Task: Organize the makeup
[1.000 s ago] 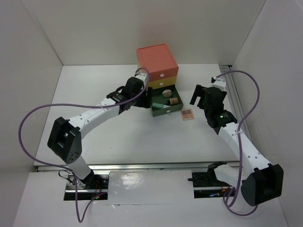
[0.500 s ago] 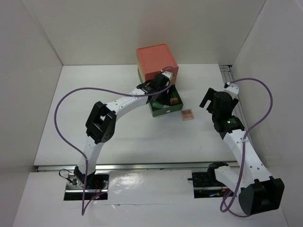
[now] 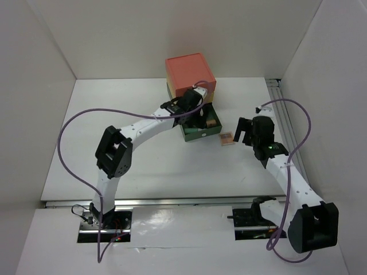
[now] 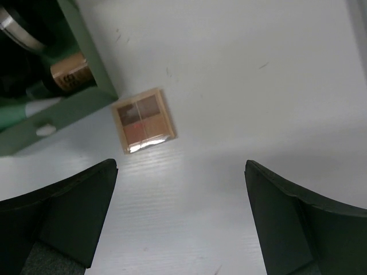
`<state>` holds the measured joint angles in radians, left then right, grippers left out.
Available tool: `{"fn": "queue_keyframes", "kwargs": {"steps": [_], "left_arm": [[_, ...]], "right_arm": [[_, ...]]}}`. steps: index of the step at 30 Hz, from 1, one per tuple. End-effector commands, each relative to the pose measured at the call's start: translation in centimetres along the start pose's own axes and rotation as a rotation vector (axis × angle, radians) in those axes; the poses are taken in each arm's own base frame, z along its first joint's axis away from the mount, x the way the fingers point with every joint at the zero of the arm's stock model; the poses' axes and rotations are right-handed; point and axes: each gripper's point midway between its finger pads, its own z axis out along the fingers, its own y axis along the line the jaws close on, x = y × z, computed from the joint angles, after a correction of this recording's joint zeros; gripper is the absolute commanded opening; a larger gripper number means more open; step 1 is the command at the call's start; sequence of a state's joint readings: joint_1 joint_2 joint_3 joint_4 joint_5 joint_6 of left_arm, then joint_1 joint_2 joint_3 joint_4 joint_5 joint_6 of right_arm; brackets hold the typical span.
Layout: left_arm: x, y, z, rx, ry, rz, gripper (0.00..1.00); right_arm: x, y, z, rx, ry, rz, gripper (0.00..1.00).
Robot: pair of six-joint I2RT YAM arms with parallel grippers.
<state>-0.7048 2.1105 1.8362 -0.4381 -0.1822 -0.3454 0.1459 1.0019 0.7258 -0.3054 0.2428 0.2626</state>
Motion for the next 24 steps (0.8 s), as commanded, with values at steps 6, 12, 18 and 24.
{"fn": "queue_keyframes", "kwargs": {"steps": [6, 12, 18, 24], "left_arm": [[-1.2, 0.3, -13.0, 0.043, -0.161, -0.068, 1.00], [4.7, 3.9, -17.5, -0.031, -0.145, -0.146, 1.00], [10.4, 6.6, -18.6, -0.139, -0.033, -0.210, 1.00], [10.1, 7.6, -20.1, -0.151, -0.075, -0.266, 1.00]], "right_arm": [[5.1, 5.0, 2.9, -0.330, 0.134, -0.164, 1.00], [7.9, 5.1, 6.3, -0.332, 0.186, -0.282, 1.00], [10.5, 6.3, 9.3, -0.336, 0.265, -0.327, 1.00], [10.0, 6.1, 11.3, -0.238, 0.247, -0.362, 1.00]]}}
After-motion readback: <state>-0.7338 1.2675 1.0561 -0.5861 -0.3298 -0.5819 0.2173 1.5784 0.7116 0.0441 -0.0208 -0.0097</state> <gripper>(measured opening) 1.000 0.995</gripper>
